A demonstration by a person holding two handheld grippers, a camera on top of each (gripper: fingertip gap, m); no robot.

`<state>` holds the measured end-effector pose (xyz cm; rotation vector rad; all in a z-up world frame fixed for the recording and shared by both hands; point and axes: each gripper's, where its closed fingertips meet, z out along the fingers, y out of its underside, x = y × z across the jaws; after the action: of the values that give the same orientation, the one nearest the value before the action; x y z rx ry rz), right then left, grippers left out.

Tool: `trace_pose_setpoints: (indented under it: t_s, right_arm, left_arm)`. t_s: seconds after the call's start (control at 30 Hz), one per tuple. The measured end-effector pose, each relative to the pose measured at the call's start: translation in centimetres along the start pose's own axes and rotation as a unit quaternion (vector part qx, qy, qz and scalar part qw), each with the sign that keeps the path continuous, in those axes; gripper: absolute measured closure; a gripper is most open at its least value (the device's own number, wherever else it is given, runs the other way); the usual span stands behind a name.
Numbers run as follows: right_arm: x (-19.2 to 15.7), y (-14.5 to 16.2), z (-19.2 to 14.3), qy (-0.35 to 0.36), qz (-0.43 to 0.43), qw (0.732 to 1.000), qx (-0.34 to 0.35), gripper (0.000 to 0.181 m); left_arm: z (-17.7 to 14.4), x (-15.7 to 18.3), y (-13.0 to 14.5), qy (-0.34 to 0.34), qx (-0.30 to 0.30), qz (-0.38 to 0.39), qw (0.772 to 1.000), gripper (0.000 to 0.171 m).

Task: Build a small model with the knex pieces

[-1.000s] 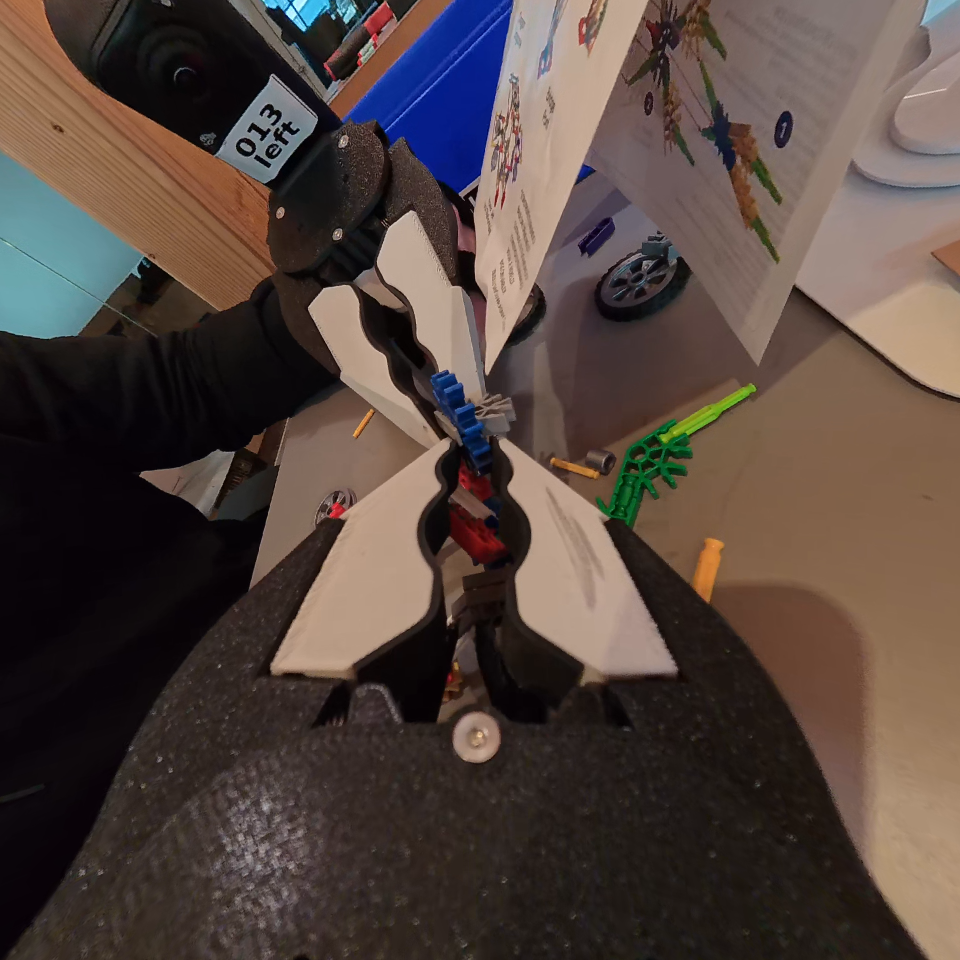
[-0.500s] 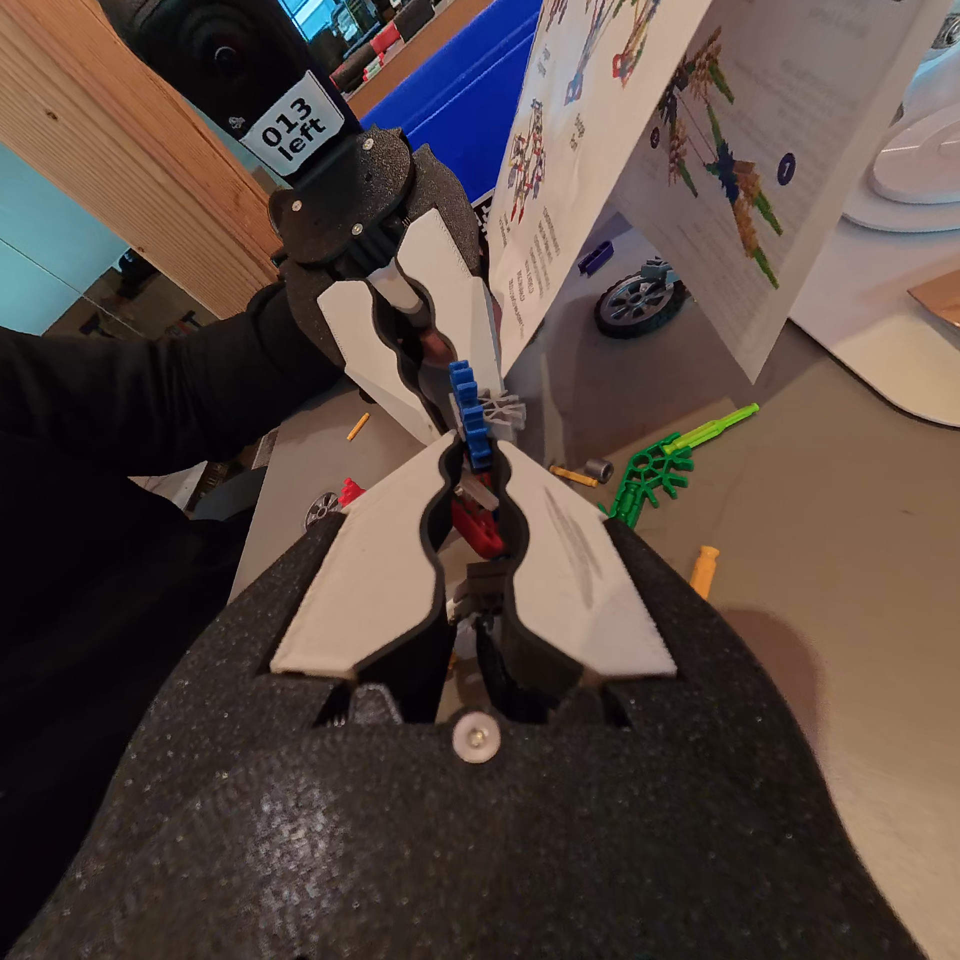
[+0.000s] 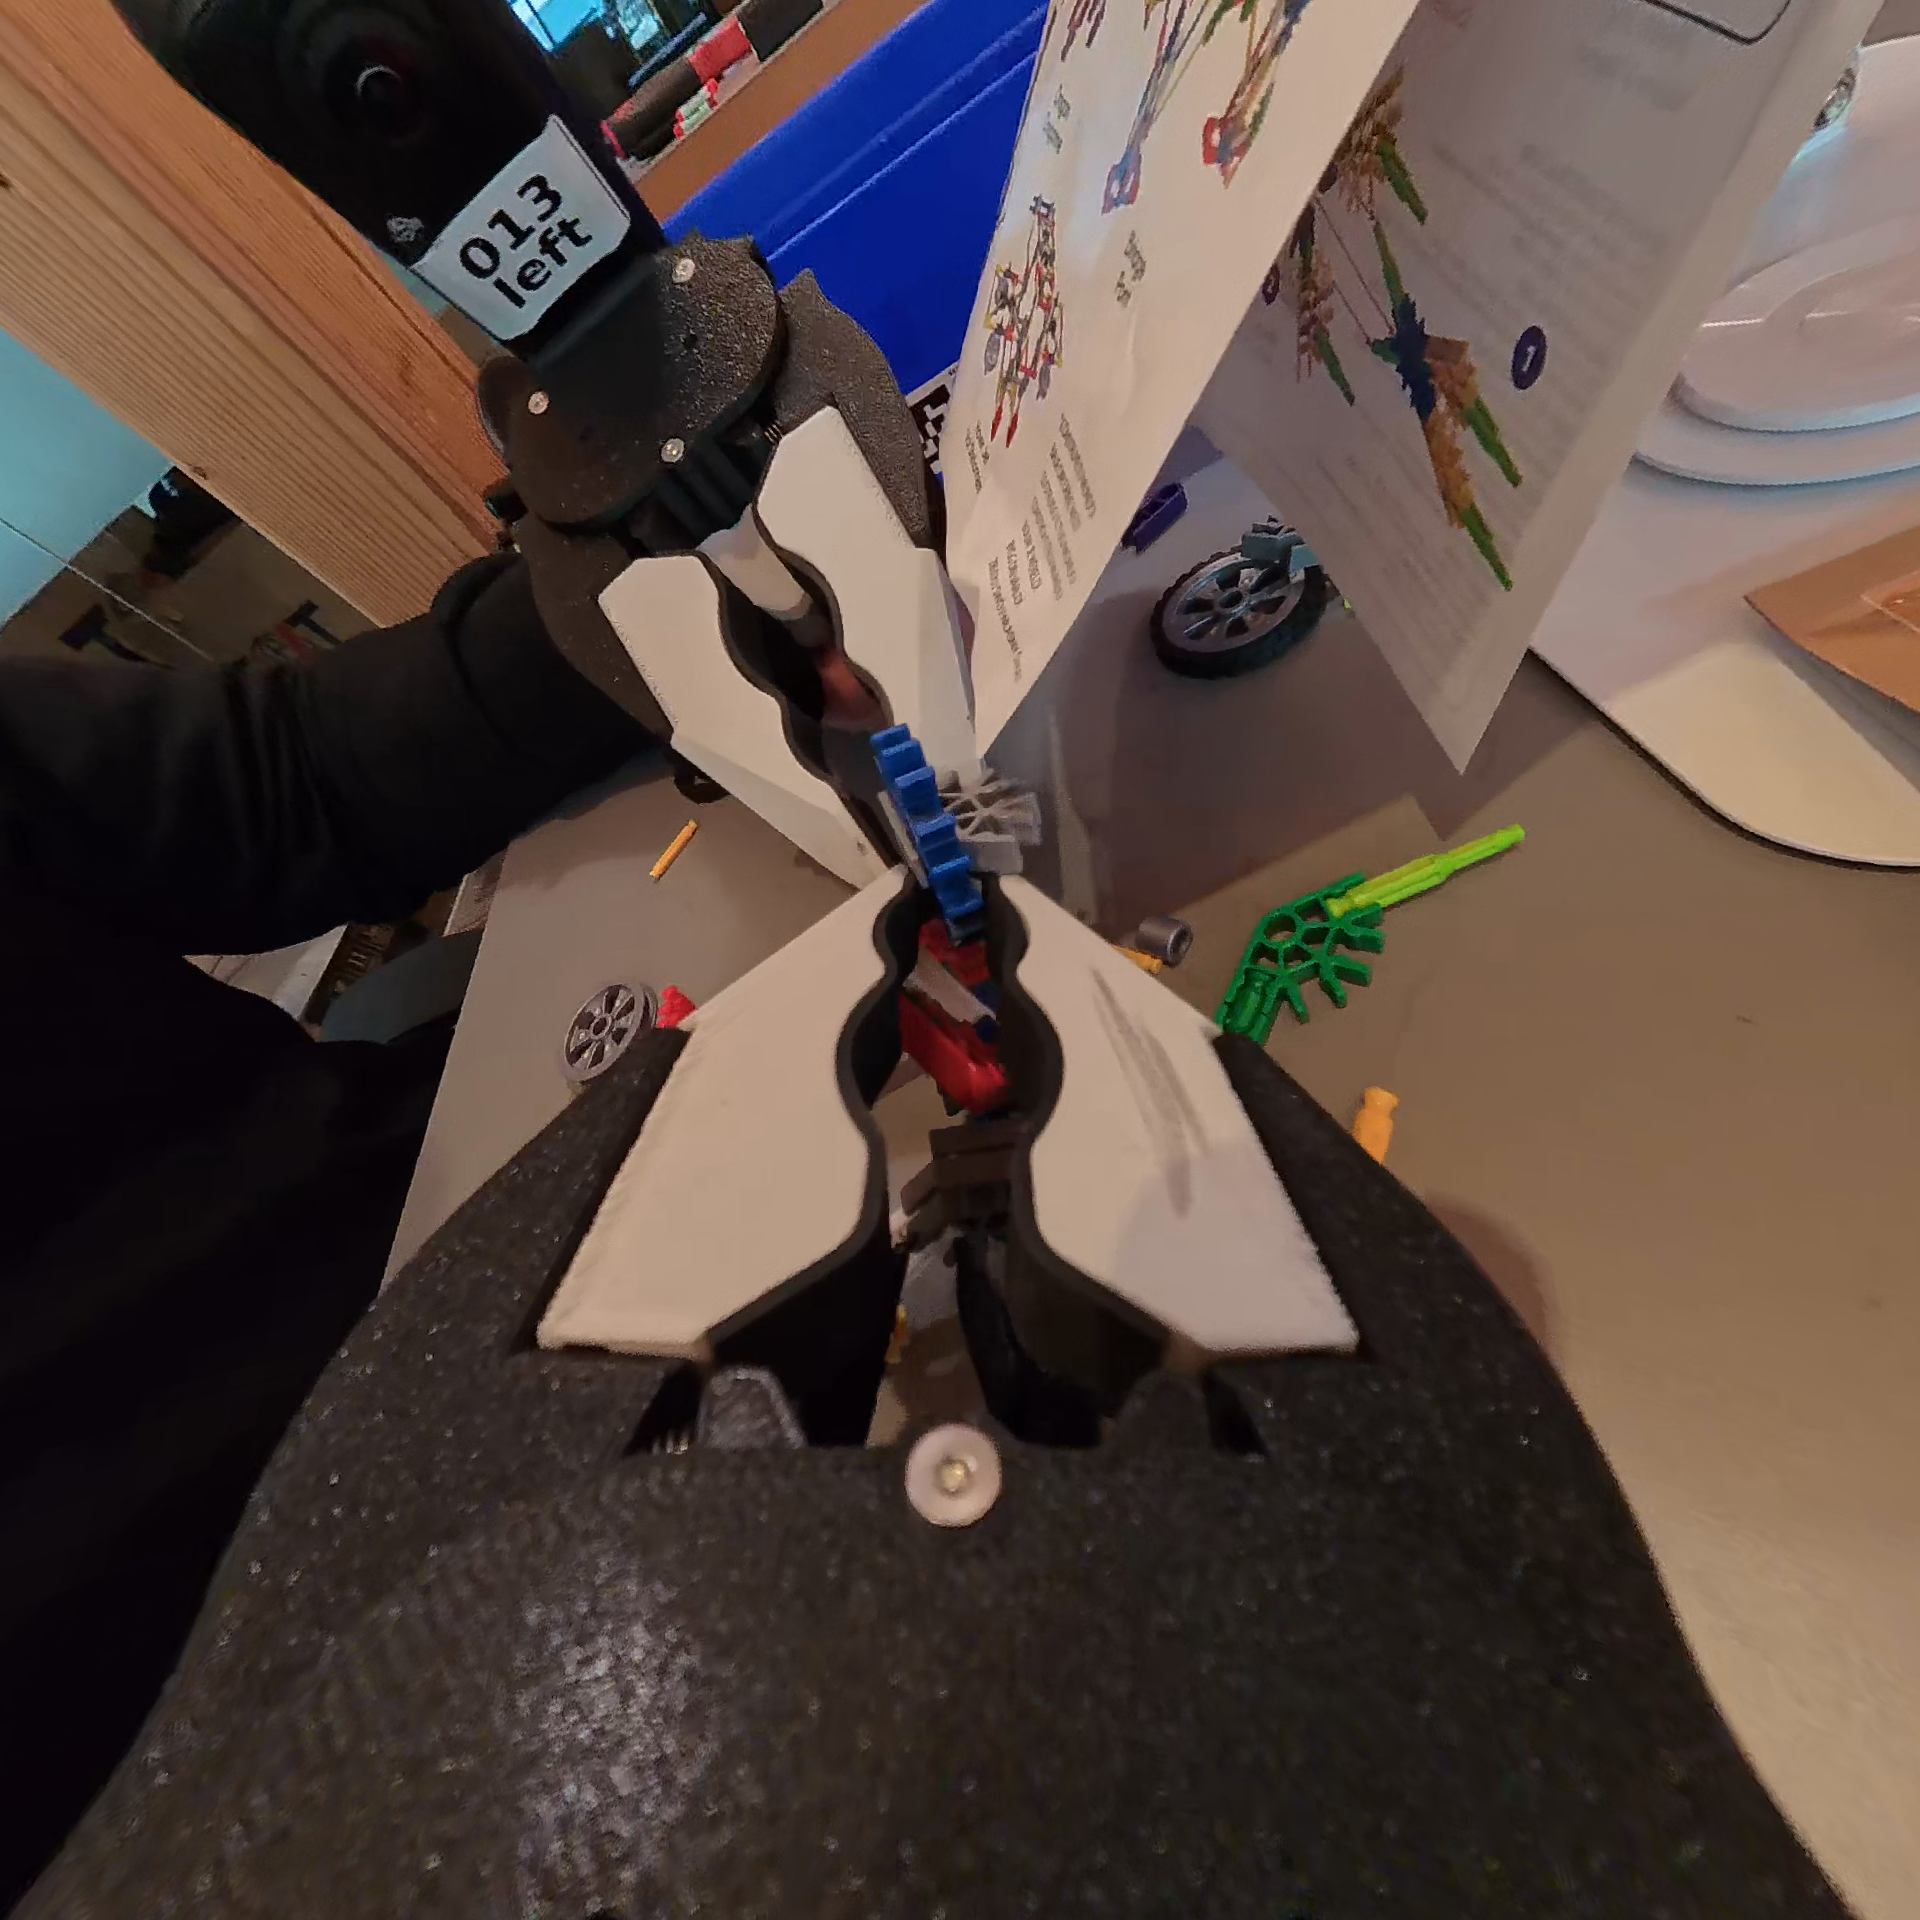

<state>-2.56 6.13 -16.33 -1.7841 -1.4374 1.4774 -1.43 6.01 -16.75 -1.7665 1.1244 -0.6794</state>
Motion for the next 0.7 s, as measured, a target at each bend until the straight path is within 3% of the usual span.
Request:
trace_pose_setpoints:
  t_s: [0.7]
  right_arm:
    - [-0.21,0.35,0.06,0.016,-0.045,0.999,-0.021,0.17]
  left_arm:
    - [0.63,0.46,0.74,-0.013,-0.045,0.033,0.998,0.158]
